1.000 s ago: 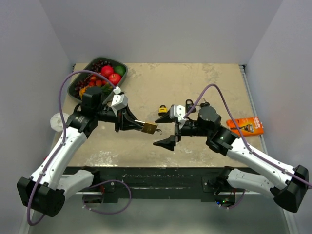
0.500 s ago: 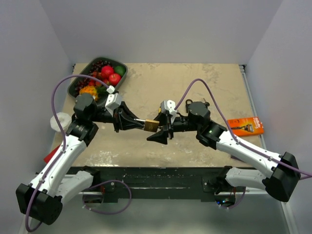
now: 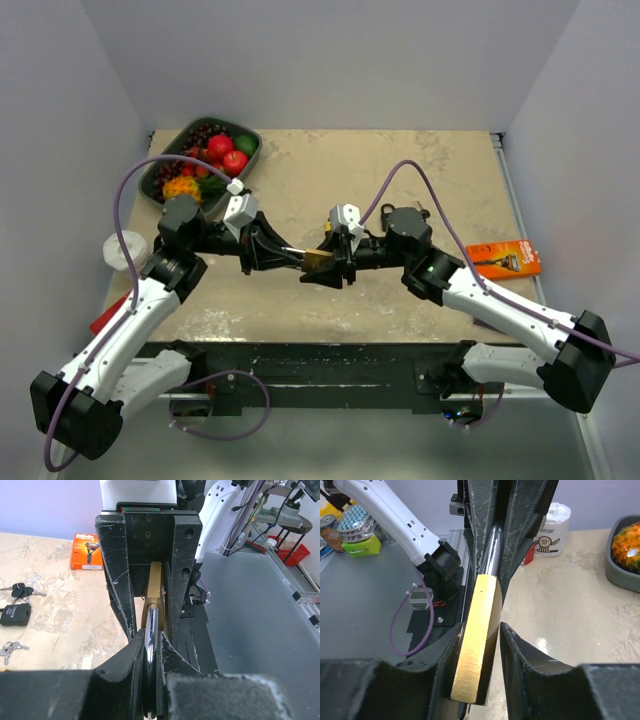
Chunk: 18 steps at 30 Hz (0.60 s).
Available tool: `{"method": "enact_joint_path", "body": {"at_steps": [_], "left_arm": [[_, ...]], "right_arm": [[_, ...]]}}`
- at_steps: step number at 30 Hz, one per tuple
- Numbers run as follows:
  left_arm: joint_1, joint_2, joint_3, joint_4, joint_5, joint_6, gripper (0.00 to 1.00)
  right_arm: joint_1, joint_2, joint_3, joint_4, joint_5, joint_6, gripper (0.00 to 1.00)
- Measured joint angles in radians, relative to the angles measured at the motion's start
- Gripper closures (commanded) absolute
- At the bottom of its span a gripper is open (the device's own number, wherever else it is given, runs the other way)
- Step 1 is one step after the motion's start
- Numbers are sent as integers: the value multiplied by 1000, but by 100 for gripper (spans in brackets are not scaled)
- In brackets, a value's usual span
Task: Lock with the key
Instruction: Lock the lock.
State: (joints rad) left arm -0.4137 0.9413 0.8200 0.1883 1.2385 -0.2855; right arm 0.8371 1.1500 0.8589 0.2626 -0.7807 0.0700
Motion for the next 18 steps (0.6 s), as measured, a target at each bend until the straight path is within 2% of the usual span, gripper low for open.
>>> {"method": "enact_joint_path", "body": {"at_steps": [4,7,9,12,13,15,18], "left_arm": [[-1,0,0,13,-13,-19,100],[-2,0,-1,18,-18,-29,100],[-3,-1,-5,24,-43,-32,100],[-5,2,-8,3,-49,-15,75],[-6,3,-3,-23,-49,10,62],[-10,22,52,-174,-36,116,55],[1,58,143,-391,-32,309,51]], "right_arm": [[-2,2,3,5,-11,3,72],[-5,2,3,13,-14,12,100],[-16,4,5,15,6,29,100],[-19,5,5,3,5,35,100],[-19,5,5,-6,4,35,100],[-17,5,5,-27,8,35,100],[-11,2,5,-50,13,33,100]]}}
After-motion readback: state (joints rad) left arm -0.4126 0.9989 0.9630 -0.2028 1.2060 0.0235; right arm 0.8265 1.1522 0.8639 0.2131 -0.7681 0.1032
